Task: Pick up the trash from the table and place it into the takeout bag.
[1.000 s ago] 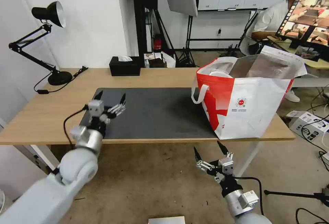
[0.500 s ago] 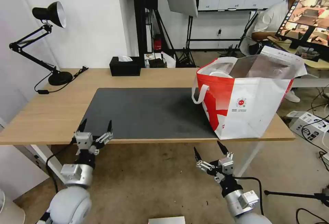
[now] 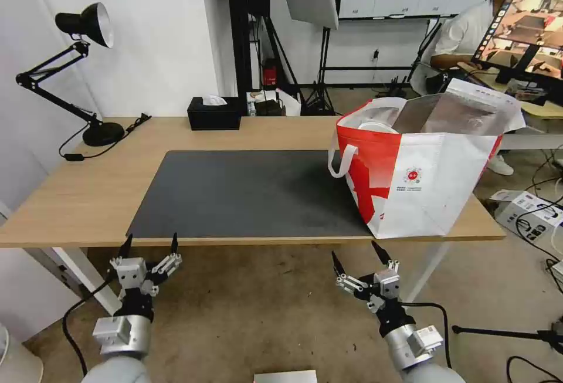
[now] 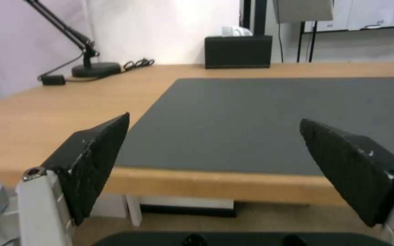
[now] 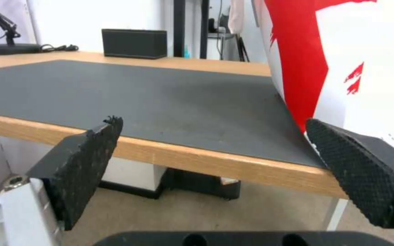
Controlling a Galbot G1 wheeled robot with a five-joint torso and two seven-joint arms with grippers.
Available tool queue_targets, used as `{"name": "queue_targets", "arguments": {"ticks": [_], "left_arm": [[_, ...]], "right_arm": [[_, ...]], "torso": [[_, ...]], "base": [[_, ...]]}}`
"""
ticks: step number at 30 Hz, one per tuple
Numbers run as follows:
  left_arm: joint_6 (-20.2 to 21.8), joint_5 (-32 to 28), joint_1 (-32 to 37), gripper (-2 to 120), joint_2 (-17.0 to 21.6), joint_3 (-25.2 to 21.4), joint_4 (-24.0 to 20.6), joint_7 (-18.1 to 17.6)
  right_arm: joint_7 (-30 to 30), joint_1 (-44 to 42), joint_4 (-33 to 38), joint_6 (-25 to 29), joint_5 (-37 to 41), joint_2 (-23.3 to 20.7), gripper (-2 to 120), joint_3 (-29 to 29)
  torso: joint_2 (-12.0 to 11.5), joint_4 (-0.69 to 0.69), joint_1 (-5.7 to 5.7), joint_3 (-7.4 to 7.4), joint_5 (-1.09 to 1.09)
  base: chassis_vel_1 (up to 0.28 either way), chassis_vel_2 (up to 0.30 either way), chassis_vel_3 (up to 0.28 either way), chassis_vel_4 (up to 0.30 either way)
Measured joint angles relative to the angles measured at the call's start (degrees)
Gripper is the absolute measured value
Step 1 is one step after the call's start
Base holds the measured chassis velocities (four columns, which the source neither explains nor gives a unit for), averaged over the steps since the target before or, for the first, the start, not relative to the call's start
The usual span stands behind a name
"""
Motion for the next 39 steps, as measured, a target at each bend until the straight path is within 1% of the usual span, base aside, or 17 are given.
{"name": "queue_targets", "arguments": {"ticks": [5,9,17,39], "left_arm": [[0.00,0.67,1.87,100,-1.73,0.18,0.08,0.72],[0.00,1.42,2.06,100,-2.46,0.43,0.53,0.87],[0.06,1.40,1.94,100,-2.55,0.44,1.09,1.87],[0.16,1.18,1.80,100,-2.42,0.46,1.15,1.92]], "right_arm": [[0.00,0.00,0.00,0.00,0.00,0.00,100,0.00],[0.00,0.00,0.00,0.00,0.00,0.00,100,0.00],[0.00,0.00,0.00,0.00,0.00,0.00,100,0.00],[0.00,0.00,0.00,0.00,0.00,0.00,100,0.00]], "torso": [[0.00,0.00,0.00,0.00,0.00],[0.00,0.00,0.00,0.00,0.00],[0.00,0.00,0.00,0.00,0.00],[0.00,0.00,0.00,0.00,0.00]], "base": [[0.000,0.000,0.000,0.000],[0.000,0.000,0.000,0.000],[0.000,0.000,0.000,0.000],[0.000,0.000,0.000,0.000]]}}
